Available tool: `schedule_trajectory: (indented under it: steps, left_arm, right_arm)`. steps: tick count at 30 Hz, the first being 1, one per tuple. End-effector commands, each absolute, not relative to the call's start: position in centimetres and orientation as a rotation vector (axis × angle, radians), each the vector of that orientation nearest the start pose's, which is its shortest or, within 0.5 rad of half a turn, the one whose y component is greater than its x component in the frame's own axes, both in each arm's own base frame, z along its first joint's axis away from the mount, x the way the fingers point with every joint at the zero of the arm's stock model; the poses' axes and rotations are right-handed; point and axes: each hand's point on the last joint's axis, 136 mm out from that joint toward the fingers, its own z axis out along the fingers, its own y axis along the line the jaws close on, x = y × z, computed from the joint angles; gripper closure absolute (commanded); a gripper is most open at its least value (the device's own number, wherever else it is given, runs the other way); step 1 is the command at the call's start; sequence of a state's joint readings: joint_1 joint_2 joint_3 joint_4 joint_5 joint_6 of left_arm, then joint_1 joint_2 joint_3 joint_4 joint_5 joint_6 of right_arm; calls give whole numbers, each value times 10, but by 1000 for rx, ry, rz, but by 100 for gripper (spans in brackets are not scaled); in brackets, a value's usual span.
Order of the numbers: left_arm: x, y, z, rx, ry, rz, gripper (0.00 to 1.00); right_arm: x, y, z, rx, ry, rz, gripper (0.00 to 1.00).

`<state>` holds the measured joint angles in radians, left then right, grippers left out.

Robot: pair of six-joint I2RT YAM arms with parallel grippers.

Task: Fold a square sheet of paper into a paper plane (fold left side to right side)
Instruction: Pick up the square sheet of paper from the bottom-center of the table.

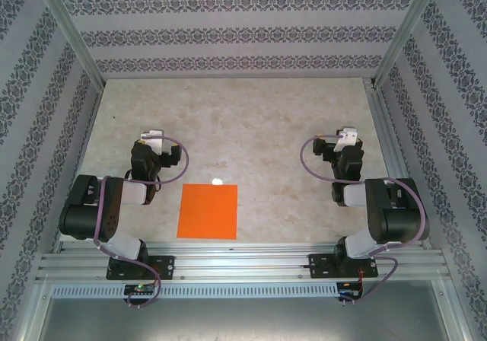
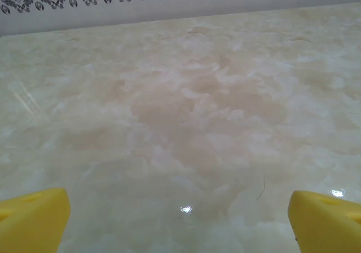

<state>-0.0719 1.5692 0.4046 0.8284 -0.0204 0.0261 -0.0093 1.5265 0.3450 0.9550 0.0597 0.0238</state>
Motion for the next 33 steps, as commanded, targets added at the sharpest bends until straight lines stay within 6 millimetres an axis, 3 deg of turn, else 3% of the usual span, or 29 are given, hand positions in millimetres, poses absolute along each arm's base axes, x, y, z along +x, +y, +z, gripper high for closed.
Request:
schedule_trajectory:
  steps: [1,16,20,24,28,30,33]
  left_arm:
    - [406,-20,103,71,1887,3,0]
    - [406,-20,103,68,1886,4,0]
    - [408,-13,111,22,1895,32,0]
    - [403,-11,140,17,1888,37,0]
    - [379,-7,197,-123,1861,-38,0]
    - [366,-12,211,-238,1919,-166,0]
    - [343,-44,213,-307,2052,-440,0]
  right_arm:
    - [401,-22,130,95,1753,-68,2]
    - [401,-22,129,94,1753,-68,2]
    - [401,-23,130,94,1751,-67,2]
    - [395,-26,143,115,1730,-82,2]
    - [377,-30,182,191,1747,-82,2]
    - [367,-18,201,210,1770,14,2]
    - [348,15,215,215,1862,193,2]
